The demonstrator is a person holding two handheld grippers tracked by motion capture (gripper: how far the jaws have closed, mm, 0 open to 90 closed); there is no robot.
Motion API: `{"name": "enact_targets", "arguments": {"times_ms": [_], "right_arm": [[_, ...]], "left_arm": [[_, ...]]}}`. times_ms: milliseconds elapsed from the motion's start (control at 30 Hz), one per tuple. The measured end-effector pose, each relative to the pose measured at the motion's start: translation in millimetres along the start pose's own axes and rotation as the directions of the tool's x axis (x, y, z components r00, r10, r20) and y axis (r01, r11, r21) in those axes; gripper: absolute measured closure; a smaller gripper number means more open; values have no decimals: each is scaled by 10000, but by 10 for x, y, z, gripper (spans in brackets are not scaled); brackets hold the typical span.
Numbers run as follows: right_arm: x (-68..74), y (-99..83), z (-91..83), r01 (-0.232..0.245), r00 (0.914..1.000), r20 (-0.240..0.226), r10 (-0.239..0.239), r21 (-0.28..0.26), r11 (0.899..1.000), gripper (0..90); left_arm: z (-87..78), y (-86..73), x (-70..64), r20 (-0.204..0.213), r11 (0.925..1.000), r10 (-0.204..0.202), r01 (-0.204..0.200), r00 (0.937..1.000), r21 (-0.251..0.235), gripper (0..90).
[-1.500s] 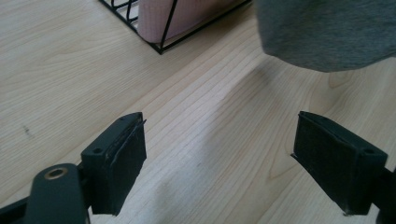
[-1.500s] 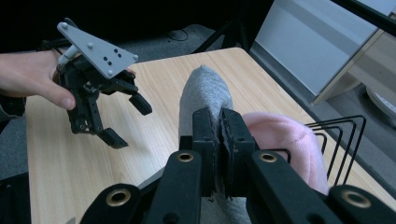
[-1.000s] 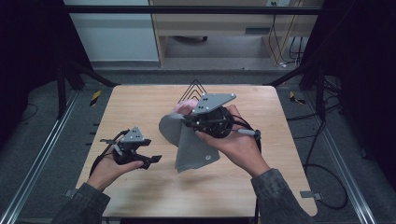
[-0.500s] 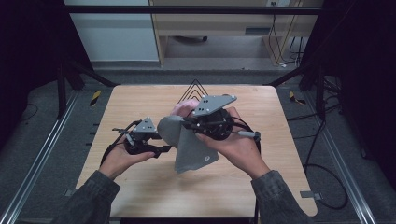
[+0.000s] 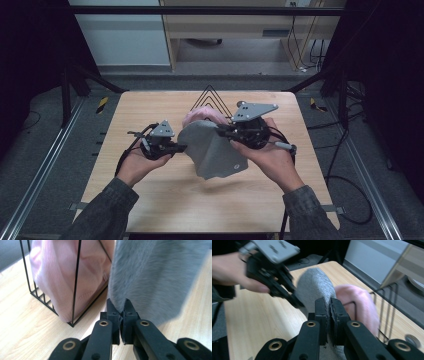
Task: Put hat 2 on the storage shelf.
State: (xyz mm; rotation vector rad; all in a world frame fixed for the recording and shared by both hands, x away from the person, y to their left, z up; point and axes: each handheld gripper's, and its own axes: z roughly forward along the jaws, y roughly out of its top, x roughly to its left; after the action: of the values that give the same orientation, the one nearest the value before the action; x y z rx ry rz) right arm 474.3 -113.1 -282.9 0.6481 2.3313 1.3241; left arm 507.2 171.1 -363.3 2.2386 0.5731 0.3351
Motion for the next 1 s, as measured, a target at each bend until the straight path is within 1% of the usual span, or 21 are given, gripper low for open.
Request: {"name": "enact_targets", "arguments": {"times_ms": [67,133,200,267,333,367,467,533,633,700,800,900,967,1000], "right_arm": [[-60,-20,-41,-168,9998,134,169,-59,9998,856],[-126,-12,-103,-349,9989,303,355,-187,9992,856],[-139,-2,-120,-362,9987,341,370,-224,9991,856],[-173,52,-182,-410,9980,462,427,-363,9985,856],[-198,105,-222,-396,9976,554,420,-441,9982,856],[-210,131,-239,-361,9974,607,388,-450,9983,856],[-290,241,-306,-408,9961,756,457,-653,9970,856],[-346,303,-328,-535,9952,772,597,-799,9954,856],[-421,394,-342,-576,9945,827,651,-893,9943,856],[-470,455,-356,-595,9940,858,680,-982,9934,856],[-545,544,-380,-608,9932,920,709,-1087,9922,856],[-632,660,-409,-566,9921,1045,693,-1206,9911,856],[-693,760,-431,-536,9910,1144,697,-1387,9889,856],[-724,801,-435,-505,9909,1165,676,-1445,9882,856]], "left_arm": [[-74,81,-19,-77,9997,224,-223,9997,105,869],[-154,169,-29,-194,9992,367,-364,9991,172,870],[-248,264,-32,-293,9990,426,-422,9987,166,870],[-357,381,-22,-534,9981,588,-577,9968,223,871],[-427,458,-5,-632,9980,619,-609,9961,182,871],[-486,524,10,-717,9981,619,-613,9955,106,871],[-607,667,51,-898,9981,593,-603,9942,-91,872],[-652,742,79,-979,9980,585,-604,9935,-159,872],[-710,884,119,-1178,9971,689,-722,9906,-246,872],[-736,938,141,-1219,9970,600,-654,9907,-408,873],[-777,1056,212,-1317,9962,449,-542,9903,-681,873],[-812,1161,261,-1393,9942,441,-572,9893,-911,873],[-839,1234,297,-1577,9919,360,-546,9868,-1151,873],[-842,1256,313,-1615,9913,366,-563,9862,-1192,873]]}}
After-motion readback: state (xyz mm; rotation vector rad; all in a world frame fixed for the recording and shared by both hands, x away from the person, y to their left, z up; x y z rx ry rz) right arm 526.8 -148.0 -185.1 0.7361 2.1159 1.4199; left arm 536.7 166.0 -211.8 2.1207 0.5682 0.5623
